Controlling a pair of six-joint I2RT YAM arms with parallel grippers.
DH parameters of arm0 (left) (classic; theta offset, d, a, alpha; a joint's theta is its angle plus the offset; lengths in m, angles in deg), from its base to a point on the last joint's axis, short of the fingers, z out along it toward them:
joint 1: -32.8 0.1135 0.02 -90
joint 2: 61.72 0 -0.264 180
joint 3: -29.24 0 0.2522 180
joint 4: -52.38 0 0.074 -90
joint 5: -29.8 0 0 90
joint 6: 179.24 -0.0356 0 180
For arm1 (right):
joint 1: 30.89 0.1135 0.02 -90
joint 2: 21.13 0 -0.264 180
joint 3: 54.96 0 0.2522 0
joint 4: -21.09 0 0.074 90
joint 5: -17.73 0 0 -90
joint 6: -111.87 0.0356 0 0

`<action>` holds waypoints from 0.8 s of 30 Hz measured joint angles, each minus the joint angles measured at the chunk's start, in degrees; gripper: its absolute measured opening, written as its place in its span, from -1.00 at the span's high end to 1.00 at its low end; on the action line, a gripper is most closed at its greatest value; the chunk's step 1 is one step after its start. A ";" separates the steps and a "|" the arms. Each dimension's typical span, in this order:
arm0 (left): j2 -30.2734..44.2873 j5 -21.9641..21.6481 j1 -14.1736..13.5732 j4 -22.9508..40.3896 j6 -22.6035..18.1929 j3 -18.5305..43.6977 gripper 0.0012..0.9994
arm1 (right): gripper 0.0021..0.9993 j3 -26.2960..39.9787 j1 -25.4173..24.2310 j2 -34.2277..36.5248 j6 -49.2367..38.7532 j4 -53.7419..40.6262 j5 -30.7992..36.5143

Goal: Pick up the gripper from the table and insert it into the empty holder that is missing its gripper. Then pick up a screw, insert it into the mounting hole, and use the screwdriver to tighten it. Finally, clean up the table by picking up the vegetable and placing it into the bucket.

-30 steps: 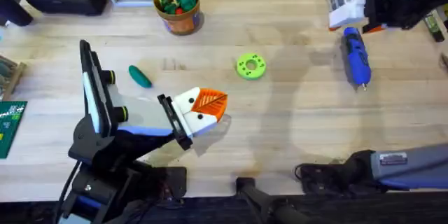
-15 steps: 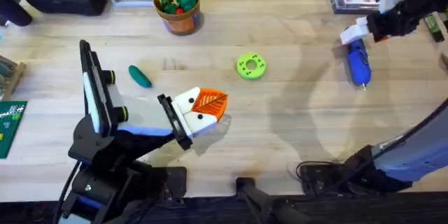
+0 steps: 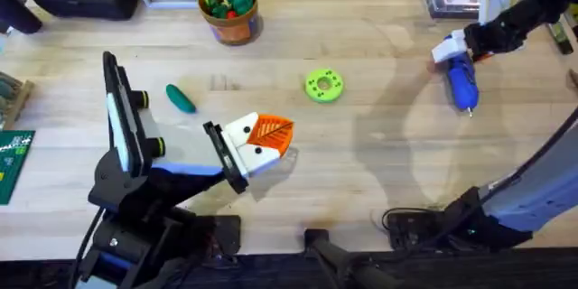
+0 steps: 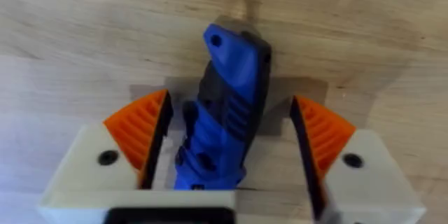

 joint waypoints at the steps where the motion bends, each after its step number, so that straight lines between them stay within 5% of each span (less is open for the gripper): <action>1: 0.00 -0.02 0.00 0.00 -0.02 0.00 0.99 | -0.88 0.00 0.00 0.00 0.03 0.26 0.01; 8: 0.00 -0.02 0.00 0.00 -0.02 0.00 0.99 | 0.88 0.00 0.00 0.02 0.07 1.27 -3.31; 24: 0.00 -0.02 0.00 0.00 0.00 0.00 0.99 | 0.95 1.11 0.04 -4.00 5.53 -9.34 -2.83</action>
